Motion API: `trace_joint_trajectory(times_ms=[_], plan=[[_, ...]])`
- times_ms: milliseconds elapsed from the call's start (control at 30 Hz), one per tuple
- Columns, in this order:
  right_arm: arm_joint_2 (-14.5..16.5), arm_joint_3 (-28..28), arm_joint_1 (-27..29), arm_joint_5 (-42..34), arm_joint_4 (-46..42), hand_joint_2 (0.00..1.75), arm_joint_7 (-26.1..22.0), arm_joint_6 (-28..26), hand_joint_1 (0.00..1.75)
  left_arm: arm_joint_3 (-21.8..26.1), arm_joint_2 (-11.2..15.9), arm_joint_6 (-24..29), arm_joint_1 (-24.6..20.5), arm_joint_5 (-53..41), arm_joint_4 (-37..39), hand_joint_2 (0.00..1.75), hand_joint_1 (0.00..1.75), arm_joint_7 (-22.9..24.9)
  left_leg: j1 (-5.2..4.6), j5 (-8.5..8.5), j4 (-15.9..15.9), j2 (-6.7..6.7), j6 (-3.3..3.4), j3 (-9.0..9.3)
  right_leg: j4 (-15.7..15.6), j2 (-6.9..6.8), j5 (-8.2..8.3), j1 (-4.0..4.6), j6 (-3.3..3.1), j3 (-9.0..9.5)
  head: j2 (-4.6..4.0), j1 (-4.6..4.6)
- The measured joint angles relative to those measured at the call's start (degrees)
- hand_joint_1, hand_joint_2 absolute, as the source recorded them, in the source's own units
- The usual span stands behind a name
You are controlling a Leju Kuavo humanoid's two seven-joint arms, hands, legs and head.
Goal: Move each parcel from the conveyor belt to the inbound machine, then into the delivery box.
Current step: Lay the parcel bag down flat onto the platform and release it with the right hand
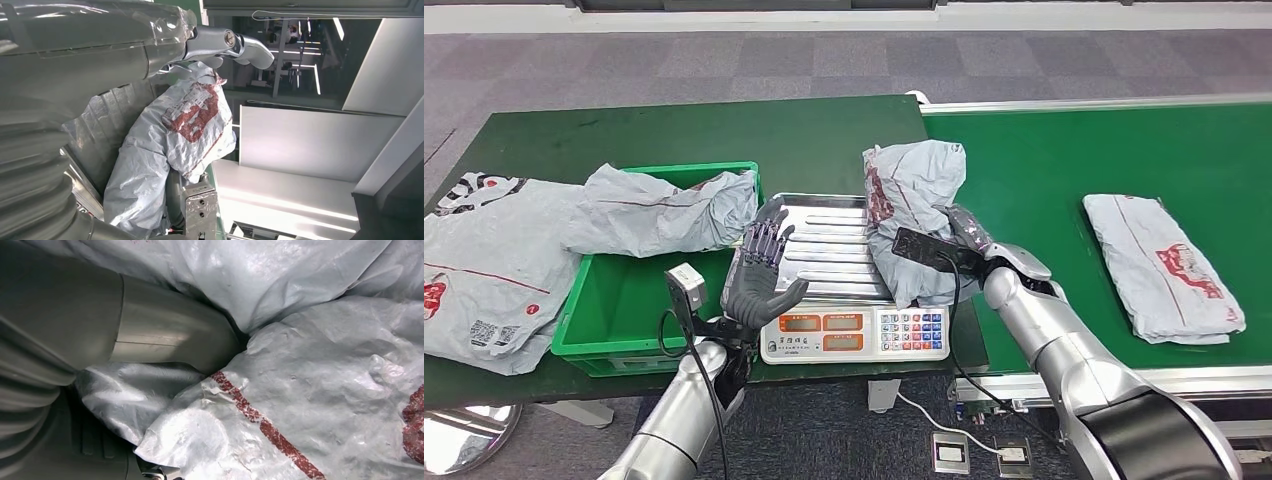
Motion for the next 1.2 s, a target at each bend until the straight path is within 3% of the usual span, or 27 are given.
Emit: trace_joint_trajectory(times_ms=[133, 267, 433, 633, 833, 900, 1033, 1200], plan=[[5.4, -0.48, 0.37, -9.5, 0.3, 1.75, -17.29, -11.44, 1.75, -1.68, -1.34, -2.57, -0.17, -0.05, 0.11, 1.75, 0.0, -0.01, -0.01, -0.06, 0.0, 0.49, -0.08, -0.02, 0.04, 0.42, 0.13, 0.0, -0.16, -0.27, 0.0, -0.02], [9.32, -0.63, 0.43, -11.93, 0.52, 1.75, -22.56, -15.08, 1.75, -3.51, -2.4, -2.83, -0.31, 0.29, 0.2, 1.75, 0.0, -0.01, 0.06, -0.07, -0.01, 0.32, -0.1, -0.05, 0.04, 0.29, 0.04, 0.06, -0.2, -0.27, 0.0, -0.02], [10.54, -1.19, 0.74, -13.29, 0.61, 1.75, -23.58, -16.6, 1.75, -3.79, -2.46, -2.92, -0.33, 0.75, 0.29, 1.75, 0.0, 0.0, 0.07, -0.06, -0.01, 0.16, -0.1, -0.11, 0.03, 0.14, 0.01, 0.06, -0.21, -0.23, 0.0, -0.01], [10.67, -1.25, 2.46, -17.8, -3.29, 1.75, -24.59, -24.4, 1.75, -4.0, -2.56, -2.92, -1.03, 1.01, 0.9, 1.75, 0.0, 0.0, 0.03, -0.07, 0.0, 0.17, -0.09, -0.14, 0.0, 0.18, 0.03, 0.03, -0.19, -0.27, 0.0, -0.01], [10.49, -0.11, 2.54, -19.71, -3.91, 1.75, -24.37, -25.03, 1.75, -4.32, -2.61, -2.92, -1.47, 1.26, 1.38, 1.75, 0.0, 0.0, 0.04, -0.07, 0.0, 0.18, -0.09, -0.14, 0.01, 0.18, 0.02, 0.05, -0.19, -0.28, 0.0, -0.01], [10.47, 0.12, 2.36, -19.81, -3.51, 1.75, -23.09, -24.51, 1.75, -4.34, -2.61, -2.91, -1.46, 1.27, 1.41, 1.75, 0.0, 0.0, 0.05, -0.07, 0.0, 0.18, -0.09, -0.14, 0.01, 0.17, 0.02, 0.05, -0.19, -0.27, 0.0, -0.01], [10.47, 0.95, 1.09, -19.49, 0.14, 1.75, -15.59, -20.74, 1.75, -4.34, -2.52, -2.73, -1.1, 1.25, 1.18, 1.75, 0.0, 0.0, 0.06, -0.07, -0.01, 0.16, -0.09, -0.15, 0.02, 0.15, 0.02, 0.06, -0.19, -0.26, 0.0, -0.01], [10.47, 1.41, 0.41, -19.36, 2.94, 1.75, -13.82, -19.66, 1.75, -4.34, -2.29, -2.65, -0.69, 1.25, 0.95, 1.75, 0.0, -0.01, 0.06, -0.07, 0.0, 0.15, -0.09, -0.18, 0.02, 0.15, 0.02, 0.06, -0.19, -0.27, 0.0, -0.01]])
